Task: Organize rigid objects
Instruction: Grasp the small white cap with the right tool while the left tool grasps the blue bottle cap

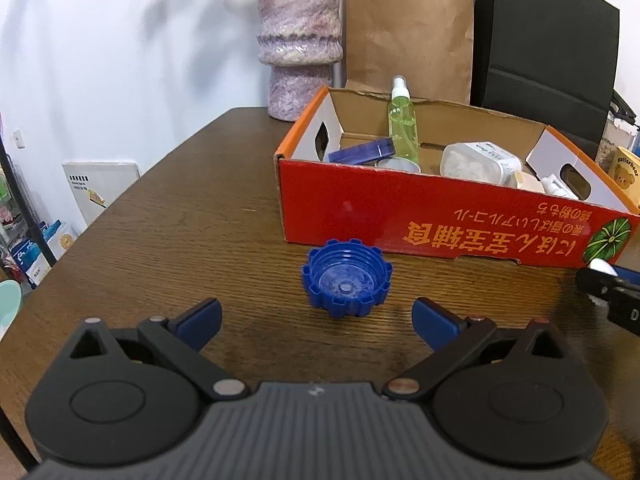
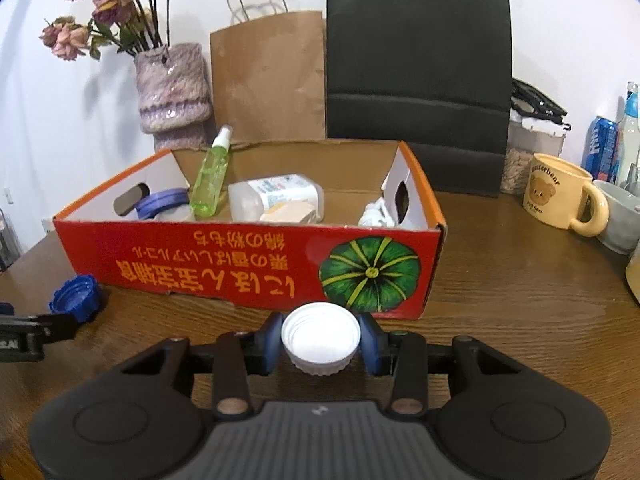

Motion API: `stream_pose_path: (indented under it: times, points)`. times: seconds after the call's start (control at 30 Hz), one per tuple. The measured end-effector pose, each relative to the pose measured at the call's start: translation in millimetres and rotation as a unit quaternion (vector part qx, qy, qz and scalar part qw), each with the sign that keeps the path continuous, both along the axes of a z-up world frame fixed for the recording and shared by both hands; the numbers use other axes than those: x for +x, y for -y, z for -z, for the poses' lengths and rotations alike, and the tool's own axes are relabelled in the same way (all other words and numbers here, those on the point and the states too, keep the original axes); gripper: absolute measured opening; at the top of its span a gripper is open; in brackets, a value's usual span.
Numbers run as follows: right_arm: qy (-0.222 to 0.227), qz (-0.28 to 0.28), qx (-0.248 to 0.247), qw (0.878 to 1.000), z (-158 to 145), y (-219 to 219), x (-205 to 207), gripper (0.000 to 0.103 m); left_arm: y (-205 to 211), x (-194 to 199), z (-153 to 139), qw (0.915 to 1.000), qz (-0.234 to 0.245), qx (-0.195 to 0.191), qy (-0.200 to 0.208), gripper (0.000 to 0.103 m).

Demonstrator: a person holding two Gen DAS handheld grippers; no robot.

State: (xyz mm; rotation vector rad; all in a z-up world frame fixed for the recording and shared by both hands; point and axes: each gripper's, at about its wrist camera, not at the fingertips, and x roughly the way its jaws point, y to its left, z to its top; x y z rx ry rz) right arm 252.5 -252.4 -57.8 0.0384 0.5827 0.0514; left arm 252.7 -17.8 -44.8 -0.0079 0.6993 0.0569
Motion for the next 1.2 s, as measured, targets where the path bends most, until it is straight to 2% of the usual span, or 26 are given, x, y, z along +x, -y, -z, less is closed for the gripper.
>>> stream_pose_path:
  times: [0.4,0.87,1.13,1.2]
  points:
    - [0.031,-0.002,-0.003,0.999,-5.2,-1.4,-7.2,0.039,2.2,28.1,7.9,0.9998,-0.002,0.002,-0.021,0.103]
    - [0.041,0.000,-0.005,0.999,-6.1,-1.9,-9.7,0.039,5.2,43.9,8.8,0.9999,0.003,0.010,-0.012,0.103]
    - [0.043,0.000,-0.005,0.999,-6.4,-2.2,-10.2,0.039,9.4,47.4,8.3,0.9997,0.020,0.007,-0.008,0.077]
    - [0.044,0.000,-0.005,0.999,-6.8,-2.2,-10.8,0.039,10.8,45.9,7.8,0.9996,0.027,0.007,-0.005,0.067]
